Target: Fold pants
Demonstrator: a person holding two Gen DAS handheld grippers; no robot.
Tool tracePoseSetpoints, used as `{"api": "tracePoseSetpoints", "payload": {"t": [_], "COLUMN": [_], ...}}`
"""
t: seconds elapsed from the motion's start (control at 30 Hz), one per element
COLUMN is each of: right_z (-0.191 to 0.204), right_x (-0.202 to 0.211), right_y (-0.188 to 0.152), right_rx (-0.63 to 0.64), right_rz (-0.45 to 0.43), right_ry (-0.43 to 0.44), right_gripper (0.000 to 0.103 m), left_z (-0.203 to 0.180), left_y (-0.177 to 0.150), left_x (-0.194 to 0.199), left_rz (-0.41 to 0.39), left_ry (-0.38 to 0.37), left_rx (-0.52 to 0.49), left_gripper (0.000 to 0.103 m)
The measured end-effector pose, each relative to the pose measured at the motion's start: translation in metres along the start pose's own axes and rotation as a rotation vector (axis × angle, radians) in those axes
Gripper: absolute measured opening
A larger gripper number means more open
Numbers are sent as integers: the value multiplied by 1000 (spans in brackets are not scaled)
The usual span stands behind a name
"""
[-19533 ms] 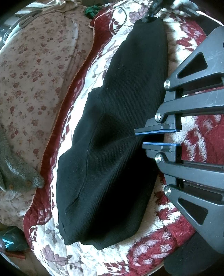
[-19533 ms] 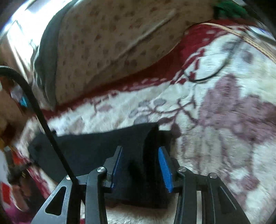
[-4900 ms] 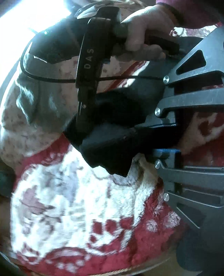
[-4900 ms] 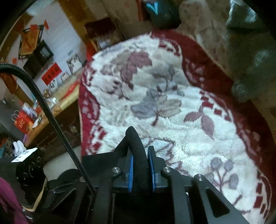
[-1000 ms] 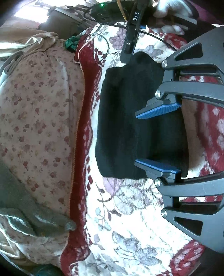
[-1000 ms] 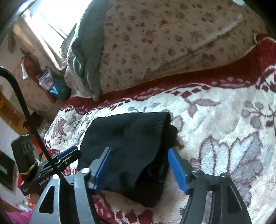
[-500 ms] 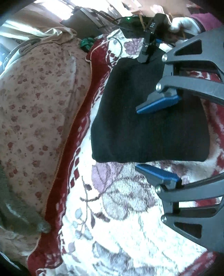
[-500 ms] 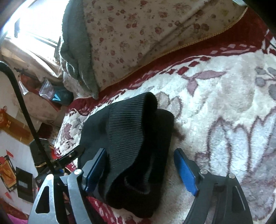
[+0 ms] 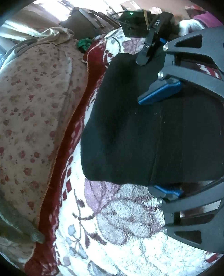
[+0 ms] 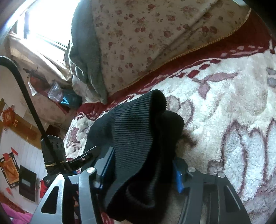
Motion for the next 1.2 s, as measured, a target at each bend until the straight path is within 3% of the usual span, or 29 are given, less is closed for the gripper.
{"api": "tracePoseSetpoints", "payload": {"t": [0.3, 0.47, 0.7, 0.97, 1.2], "right_z": [27, 55, 105, 175, 207], "right_x": [14, 14, -13, -81, -149], "right_y": [3, 6, 11, 12, -4], "right_rx": [64, 124, 161, 196, 175], "right_rz": [-36, -35, -11, 56, 157], "right_ry": [-16, -2, 69, 177, 231], "right_gripper": [44, 42, 42, 42, 42], "left_z": [-9, -6, 29, 102, 169], "left_y": [4, 14, 34, 50, 45], "left_x": [21, 49, 101, 164, 191], "left_rz": [-58, -106, -171, -243, -248], "left_ry": [49, 55, 99, 210, 283], "left_rx": [-21, -9, 24, 78, 158], "left_gripper": [37, 34, 34, 34, 34]}}
Point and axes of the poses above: each gripper's, at about its wrist camera, not at the fingertips, and x roughly against the way its jaws point, z to its left, y to its top, the point moved 9 cm from there along -x, roughly the way its jaws point, and after that the axes turned 2 degrees about -y, right-handed, at the moved point
